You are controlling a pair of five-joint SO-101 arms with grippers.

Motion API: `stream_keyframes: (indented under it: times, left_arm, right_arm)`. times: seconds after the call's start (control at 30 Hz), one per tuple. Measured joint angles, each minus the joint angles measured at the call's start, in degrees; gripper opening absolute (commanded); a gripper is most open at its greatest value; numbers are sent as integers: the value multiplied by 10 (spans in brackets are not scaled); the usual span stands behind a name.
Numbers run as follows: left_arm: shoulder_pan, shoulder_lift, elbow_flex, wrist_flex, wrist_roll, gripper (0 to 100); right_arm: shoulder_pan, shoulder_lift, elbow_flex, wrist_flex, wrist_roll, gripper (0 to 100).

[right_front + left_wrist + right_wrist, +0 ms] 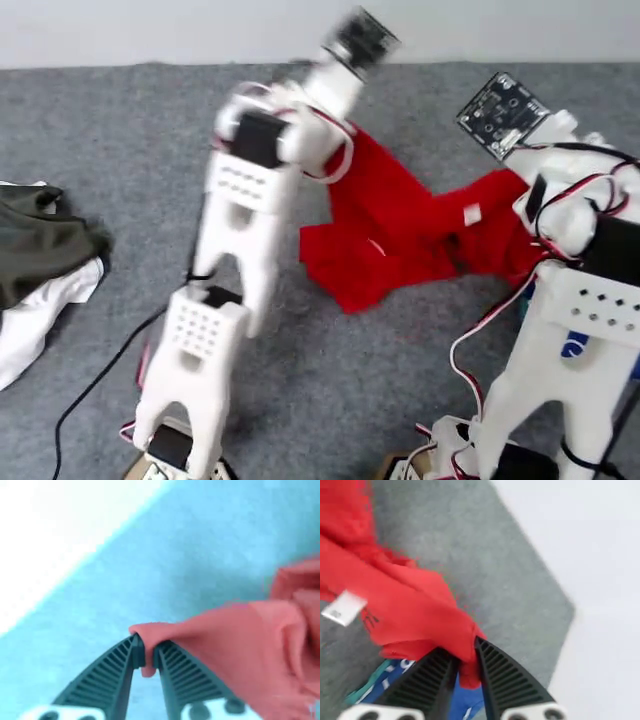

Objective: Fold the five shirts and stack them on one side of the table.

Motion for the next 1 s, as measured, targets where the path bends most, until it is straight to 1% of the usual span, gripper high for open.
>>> stream_keyframes:
  times: [0.1, 0.3, 0.43, 0.57, 0.8, 1.0]
  left_arm:
    - [-30, -62, 0, 0, 0, 13]
    - [-69, -171, -5, 0, -2, 13]
    - [-91, -246, -6, -10, -14, 13]
    - [-101, -309, -7, -50, -48, 13]
    - [-101, -395, -13, -100, -135, 13]
    - [-101, -454, -14, -113, -197, 13]
  right_arm:
    - [-1, 0, -19, -11, 0, 11]
    - [-45, 0, -94, -18, 0, 11]
    - [-65, 0, -152, -47, -9, 11]
    - [-64, 0, -192, -64, -11, 11]
    - [-66, -1, -236, -68, -12, 11]
    - [-66, -25, -237, -68, -30, 11]
